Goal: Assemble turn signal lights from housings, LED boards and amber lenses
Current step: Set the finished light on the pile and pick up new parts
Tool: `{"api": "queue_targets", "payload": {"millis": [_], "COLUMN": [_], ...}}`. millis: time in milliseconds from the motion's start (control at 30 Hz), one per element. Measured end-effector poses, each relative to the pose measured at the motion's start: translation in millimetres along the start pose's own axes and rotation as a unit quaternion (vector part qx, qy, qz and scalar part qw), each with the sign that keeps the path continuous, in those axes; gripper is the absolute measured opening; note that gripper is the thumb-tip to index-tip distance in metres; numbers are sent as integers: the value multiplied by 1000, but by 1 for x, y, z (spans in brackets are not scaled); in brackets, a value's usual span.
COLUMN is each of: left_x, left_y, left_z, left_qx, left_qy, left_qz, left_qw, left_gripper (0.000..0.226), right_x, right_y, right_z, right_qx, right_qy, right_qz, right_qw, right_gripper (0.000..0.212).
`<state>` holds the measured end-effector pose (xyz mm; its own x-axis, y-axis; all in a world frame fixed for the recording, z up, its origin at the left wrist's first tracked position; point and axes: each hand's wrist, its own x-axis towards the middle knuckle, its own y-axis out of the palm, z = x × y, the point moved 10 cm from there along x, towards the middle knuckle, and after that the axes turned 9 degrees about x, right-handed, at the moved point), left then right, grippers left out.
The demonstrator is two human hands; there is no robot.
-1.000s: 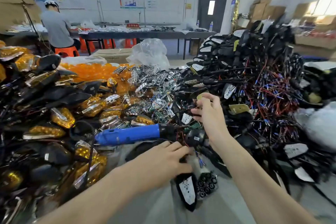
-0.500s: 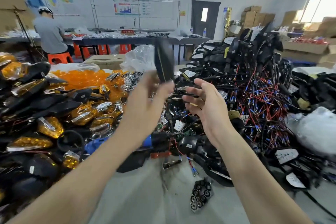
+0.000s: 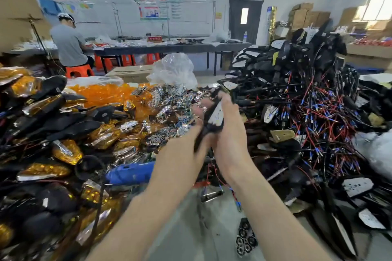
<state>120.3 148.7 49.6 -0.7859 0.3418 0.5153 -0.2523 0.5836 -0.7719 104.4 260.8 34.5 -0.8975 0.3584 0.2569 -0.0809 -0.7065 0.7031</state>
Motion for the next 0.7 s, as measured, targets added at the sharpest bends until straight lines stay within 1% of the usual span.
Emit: {"api": "queue_targets", "payload": {"millis": [67, 100, 200, 267, 400, 467, 600, 700], "left_x": [-11, -15, -21, -22, -20, -21, -23, -21], "left_y": [21, 29, 47, 54, 62, 62, 54, 41], "left_z": [9, 11, 21, 28, 41, 50, 56, 65], "left_qx": [37, 53, 128, 157, 151, 134, 96, 95], "left_qy": [-5, 1, -2, -2, 4, -3, 9, 5], "left_qz": [2, 7, 30, 43, 90, 116, 154, 145], "left_qw": [999, 999, 991, 987, 984, 984, 983, 985], "left_gripper": [37, 35, 38, 42, 29, 27, 45, 62], "right_x": [-3, -4, -2, 1, 12, 17, 15, 15], "right_y": [-21, -31, -56, -67, -81, -89, -97, -100], "right_z": [-21, -31, -54, -62, -55, -45, -41, -42], "right_qx": [25, 41, 85, 97, 125, 130, 151, 168], "right_qy": [0, 12, 59, 69, 45, 25, 28, 30], "right_qz": [-35, -52, -105, -123, -152, -166, -169, -177], "right_qw": [999, 998, 989, 985, 979, 977, 974, 969], "right_gripper": [19, 17, 19, 19, 14, 14, 18, 23]}}
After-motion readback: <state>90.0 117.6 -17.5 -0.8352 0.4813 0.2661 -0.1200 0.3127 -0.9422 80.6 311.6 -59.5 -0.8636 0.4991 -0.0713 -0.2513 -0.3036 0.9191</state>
